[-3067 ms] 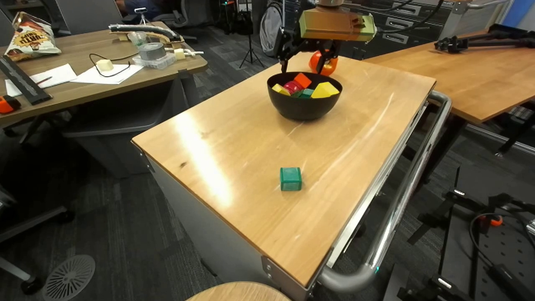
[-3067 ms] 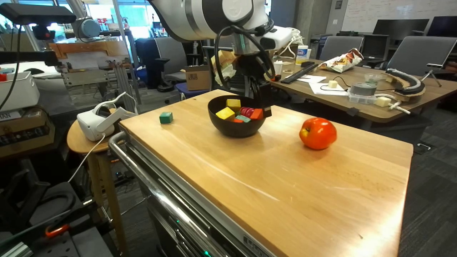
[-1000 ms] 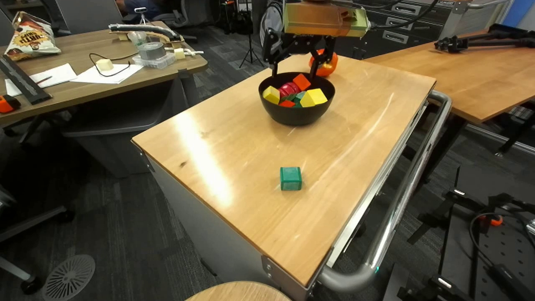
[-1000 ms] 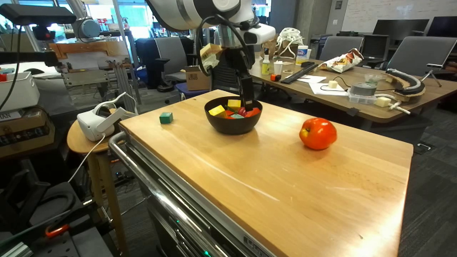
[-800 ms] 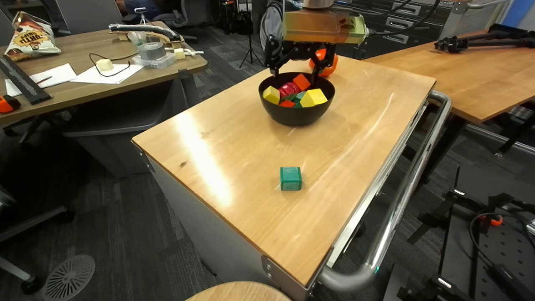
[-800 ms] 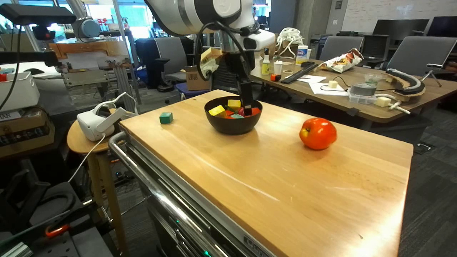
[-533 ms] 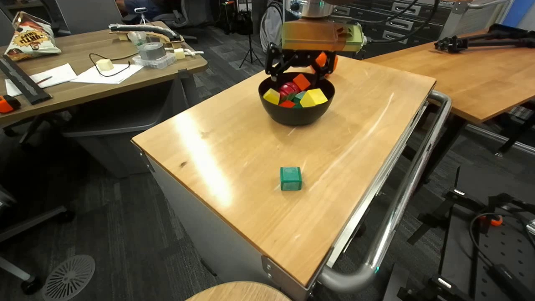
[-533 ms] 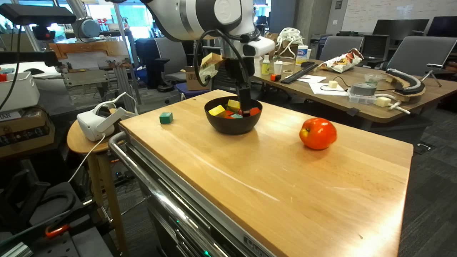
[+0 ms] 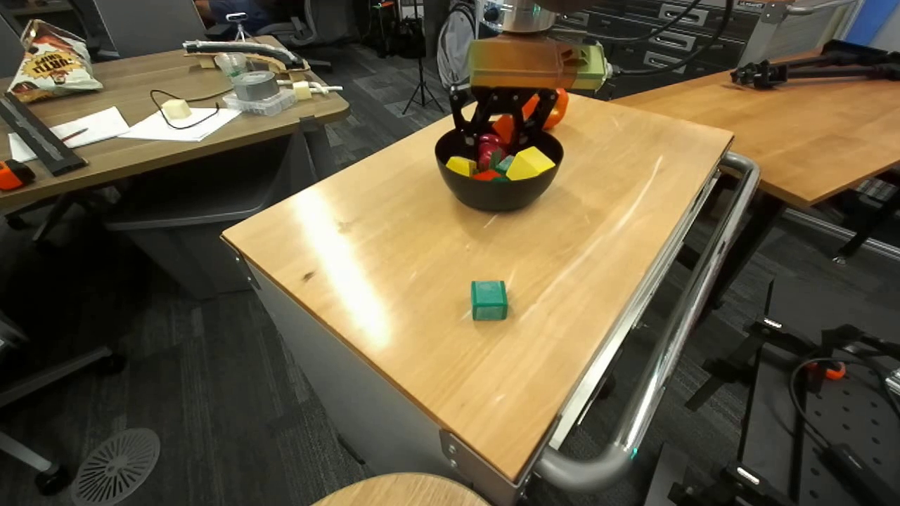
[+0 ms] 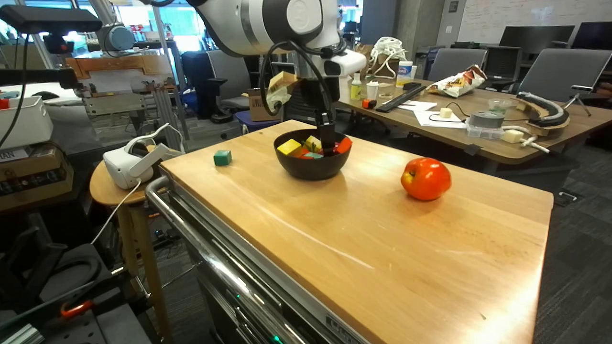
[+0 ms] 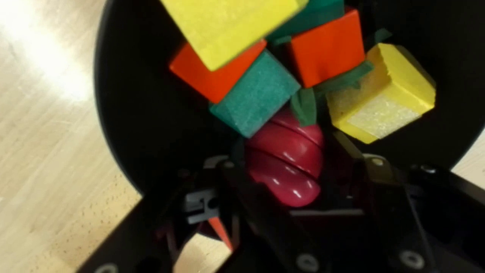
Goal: Remove the blocks from the black bowl
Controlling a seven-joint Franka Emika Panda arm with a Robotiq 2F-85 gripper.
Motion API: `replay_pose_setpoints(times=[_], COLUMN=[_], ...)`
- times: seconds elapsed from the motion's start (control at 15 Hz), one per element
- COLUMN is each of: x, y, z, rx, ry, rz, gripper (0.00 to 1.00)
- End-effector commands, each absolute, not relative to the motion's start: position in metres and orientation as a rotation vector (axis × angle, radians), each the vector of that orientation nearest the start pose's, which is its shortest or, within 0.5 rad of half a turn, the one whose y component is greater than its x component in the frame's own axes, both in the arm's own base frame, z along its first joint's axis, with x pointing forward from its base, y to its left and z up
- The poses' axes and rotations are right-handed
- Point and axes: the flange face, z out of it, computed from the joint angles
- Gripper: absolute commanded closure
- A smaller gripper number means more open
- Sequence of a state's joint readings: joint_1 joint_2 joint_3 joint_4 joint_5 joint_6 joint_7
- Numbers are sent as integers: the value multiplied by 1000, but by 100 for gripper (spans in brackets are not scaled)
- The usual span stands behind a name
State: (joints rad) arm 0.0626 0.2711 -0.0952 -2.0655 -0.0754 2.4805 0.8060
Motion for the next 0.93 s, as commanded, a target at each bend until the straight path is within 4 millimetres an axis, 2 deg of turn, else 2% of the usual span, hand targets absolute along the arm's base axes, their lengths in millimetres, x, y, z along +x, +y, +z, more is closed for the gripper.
replay_pose_setpoints(times=[0.0,0.13,0.2,0.27,0.4,0.53,0.67,0.73,0.8,0.87], x=[606,604,601,599,592,587,585,586,585,584], y=[-9,-3,1,6,15,26,34,36,36,35], z=[315,323,335,348,381,413,434,436,438,433], rx=[-2935,-2923,-2906,-2890,-2868,-2868,-2886,-2895,-2898,-2904], ry=[1181,1149,1117,1083,1001,901,831,820,813,820], rz=[-278,-259,-244,-251,-319,-428,-512,-512,-507,-481], gripper=[71,72,73,76,89,95,87,86,70,61])
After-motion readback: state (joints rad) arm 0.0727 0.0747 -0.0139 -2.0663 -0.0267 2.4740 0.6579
